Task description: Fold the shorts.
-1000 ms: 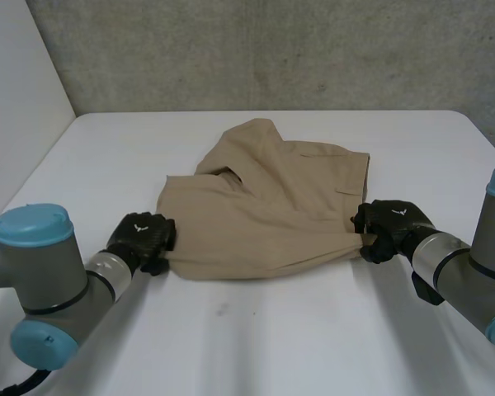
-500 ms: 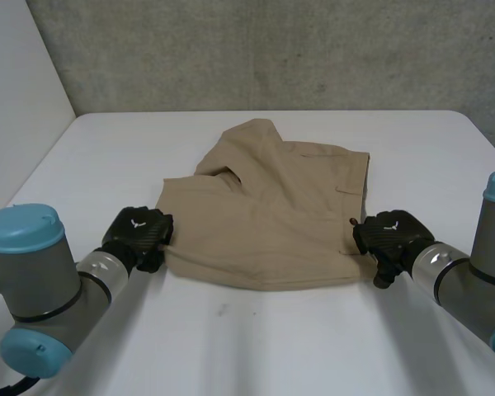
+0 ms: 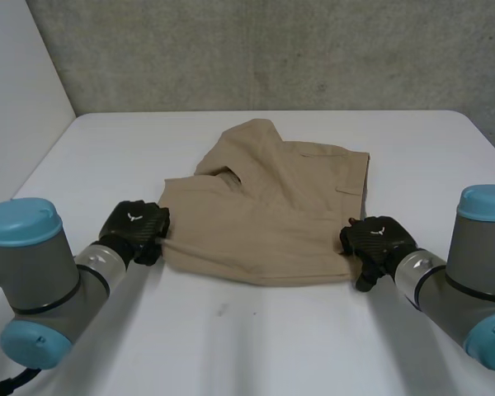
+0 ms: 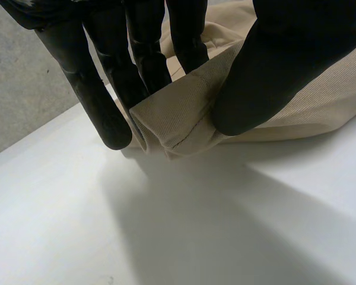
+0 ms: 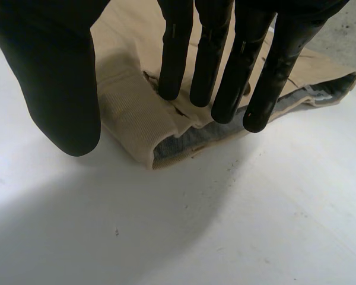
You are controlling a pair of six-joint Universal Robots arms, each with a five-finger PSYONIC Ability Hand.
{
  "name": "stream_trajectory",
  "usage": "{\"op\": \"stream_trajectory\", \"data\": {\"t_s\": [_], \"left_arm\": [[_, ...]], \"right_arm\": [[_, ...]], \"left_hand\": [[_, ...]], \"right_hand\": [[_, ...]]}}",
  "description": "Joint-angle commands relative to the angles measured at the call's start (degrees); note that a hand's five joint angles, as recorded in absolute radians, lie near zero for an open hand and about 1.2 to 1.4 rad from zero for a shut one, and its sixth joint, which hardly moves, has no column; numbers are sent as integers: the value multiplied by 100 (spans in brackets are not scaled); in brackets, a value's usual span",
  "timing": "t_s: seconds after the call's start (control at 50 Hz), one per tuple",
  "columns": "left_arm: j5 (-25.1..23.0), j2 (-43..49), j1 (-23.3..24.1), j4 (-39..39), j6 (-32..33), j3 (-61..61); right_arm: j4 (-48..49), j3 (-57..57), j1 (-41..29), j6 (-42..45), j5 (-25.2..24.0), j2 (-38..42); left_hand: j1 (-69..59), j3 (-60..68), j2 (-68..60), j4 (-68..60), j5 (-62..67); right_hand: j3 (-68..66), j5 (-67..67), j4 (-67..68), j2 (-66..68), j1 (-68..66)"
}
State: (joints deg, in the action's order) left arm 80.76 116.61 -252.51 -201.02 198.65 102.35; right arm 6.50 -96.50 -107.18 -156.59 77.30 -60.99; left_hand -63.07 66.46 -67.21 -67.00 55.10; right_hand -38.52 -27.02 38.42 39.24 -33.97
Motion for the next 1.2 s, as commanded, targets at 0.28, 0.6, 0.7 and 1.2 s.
{"op": "stream_trajectory", "data": {"t_s": [0.28,0.6,0.7,1.2], "left_arm": [[28,-1632,193,1344,359,302],[-16,-3286,536,4151,1370,1419],[37,-2557,510,3676,1563,1270],[1557,-771,905,-840,1651,-4882]], "right_arm": [[107,-9,-13,-109,215,-1169],[-3655,-686,-5,2897,92,-2102],[-3052,-528,5,2688,-14,-1953],[1308,3911,-312,-143,909,-1345]], "left_hand": [[-1693,1354,-1279,-1300,1490],[-1693,1354,-1279,-1300,1490],[-1693,1354,-1279,-1300,1490],[-1693,1354,-1279,-1300,1490]], "right_hand": [[-4148,-4298,4158,4076,-4603],[-4148,-4298,4158,4076,-4603],[-4148,-4298,4158,4076,-4603],[-4148,-4298,4158,4076,-4603]]}}
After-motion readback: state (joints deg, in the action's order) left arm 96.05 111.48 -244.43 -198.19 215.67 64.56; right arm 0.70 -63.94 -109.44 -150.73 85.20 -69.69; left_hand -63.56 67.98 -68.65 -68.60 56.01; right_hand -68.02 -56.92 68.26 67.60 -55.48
